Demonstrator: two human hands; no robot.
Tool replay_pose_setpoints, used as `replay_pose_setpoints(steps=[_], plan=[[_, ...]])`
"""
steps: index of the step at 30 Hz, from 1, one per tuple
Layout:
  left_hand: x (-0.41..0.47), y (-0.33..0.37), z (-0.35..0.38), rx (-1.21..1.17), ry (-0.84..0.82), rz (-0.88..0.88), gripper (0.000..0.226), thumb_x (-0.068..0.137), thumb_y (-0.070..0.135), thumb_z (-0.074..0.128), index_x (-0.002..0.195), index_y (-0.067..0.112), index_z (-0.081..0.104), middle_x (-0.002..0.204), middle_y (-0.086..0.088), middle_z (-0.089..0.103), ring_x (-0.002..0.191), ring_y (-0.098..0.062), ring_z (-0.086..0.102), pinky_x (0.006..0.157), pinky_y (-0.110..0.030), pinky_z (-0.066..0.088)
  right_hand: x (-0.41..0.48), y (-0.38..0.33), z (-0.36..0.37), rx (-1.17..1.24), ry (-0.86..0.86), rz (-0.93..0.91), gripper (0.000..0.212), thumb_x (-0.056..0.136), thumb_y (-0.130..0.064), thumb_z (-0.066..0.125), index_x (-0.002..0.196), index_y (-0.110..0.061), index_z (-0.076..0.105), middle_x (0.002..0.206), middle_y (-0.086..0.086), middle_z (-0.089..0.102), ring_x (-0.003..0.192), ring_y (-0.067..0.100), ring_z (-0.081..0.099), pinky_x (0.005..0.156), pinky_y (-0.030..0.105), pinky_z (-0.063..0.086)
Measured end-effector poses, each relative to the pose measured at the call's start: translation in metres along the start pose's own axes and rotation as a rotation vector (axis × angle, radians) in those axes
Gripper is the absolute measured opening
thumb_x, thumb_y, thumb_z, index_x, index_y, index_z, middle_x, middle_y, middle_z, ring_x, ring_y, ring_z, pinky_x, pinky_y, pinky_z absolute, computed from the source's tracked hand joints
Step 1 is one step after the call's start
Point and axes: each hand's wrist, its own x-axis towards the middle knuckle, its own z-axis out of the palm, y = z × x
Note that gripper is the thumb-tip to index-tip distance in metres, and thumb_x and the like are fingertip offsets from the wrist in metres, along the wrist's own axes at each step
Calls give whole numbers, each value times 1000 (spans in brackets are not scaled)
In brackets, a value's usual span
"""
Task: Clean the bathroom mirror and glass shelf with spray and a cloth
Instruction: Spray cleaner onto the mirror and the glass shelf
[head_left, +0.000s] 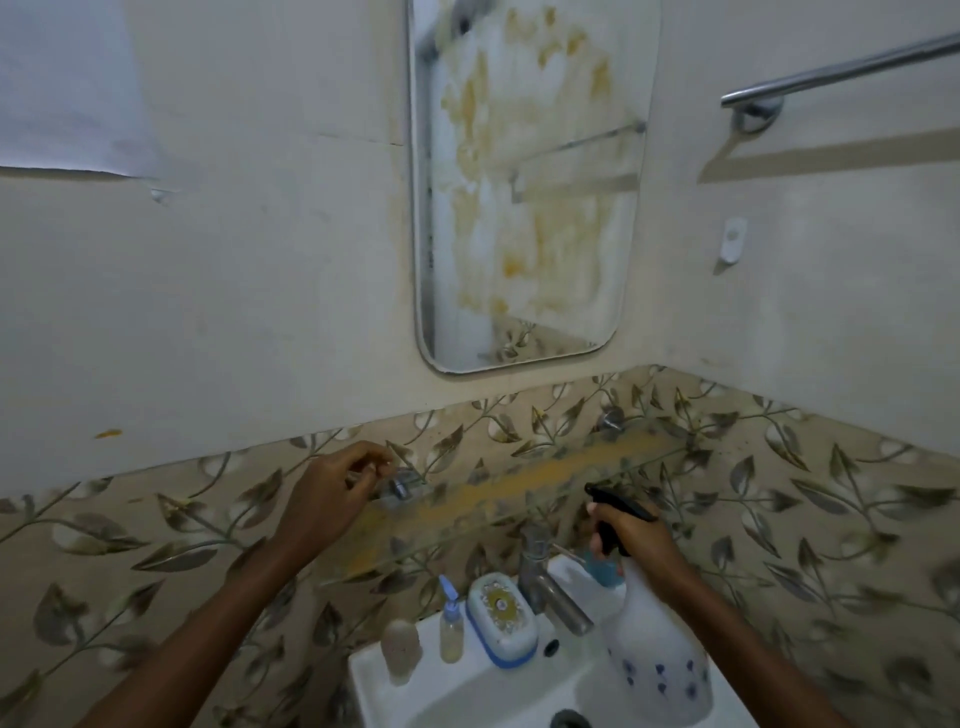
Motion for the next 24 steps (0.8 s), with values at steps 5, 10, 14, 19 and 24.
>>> replay_pose_setpoints(steps=[5, 10, 14, 19, 24], plan=[[14, 9, 24, -6, -47, 42, 39, 88, 0, 52, 85, 38, 61, 94, 28, 63, 78, -1, 64, 60, -22, 52, 19, -8, -36, 18, 176, -17, 26, 86, -10, 61, 64, 3, 64, 46, 14, 57, 40, 21, 52, 41, 23, 47], [25, 12, 40, -32, -83, 60, 35, 89, 4, 52, 85, 38, 60, 83, 17, 70, 78, -2, 65, 62, -25, 54, 48, -6, -65, 10, 301, -1, 29, 84, -9, 61, 56, -2, 60, 41, 9, 55, 35, 19, 49, 45, 28, 44], [32, 14, 43, -45, -108, 72, 21, 83, 24, 45, 86, 37, 61, 82, 13, 70, 74, -3, 65, 60, -29, 53, 62, -4, -82, 28, 358, 23, 25, 83, -7, 58, 59, -1, 59, 52, 15, 56, 38, 20, 50, 49, 31, 44], [40, 18, 41, -24, -133, 101, 32, 89, 12, 50, 86, 42, 58, 90, 24, 67, 75, 5, 63, 56, -9, 46, 83, 10, -108, 136, 496, 63, 26, 76, -15, 65, 82, 10, 63, 66, 20, 60, 56, 31, 55, 61, 44, 52], [41, 36, 52, -49, -189, 105, 21, 81, 27, 46, 89, 43, 57, 84, 17, 70, 82, 2, 62, 60, -19, 50, 62, 11, -109, 37, 310, 47, 15, 84, -8, 60, 77, 4, 65, 64, 18, 62, 48, 20, 58, 47, 27, 49]])
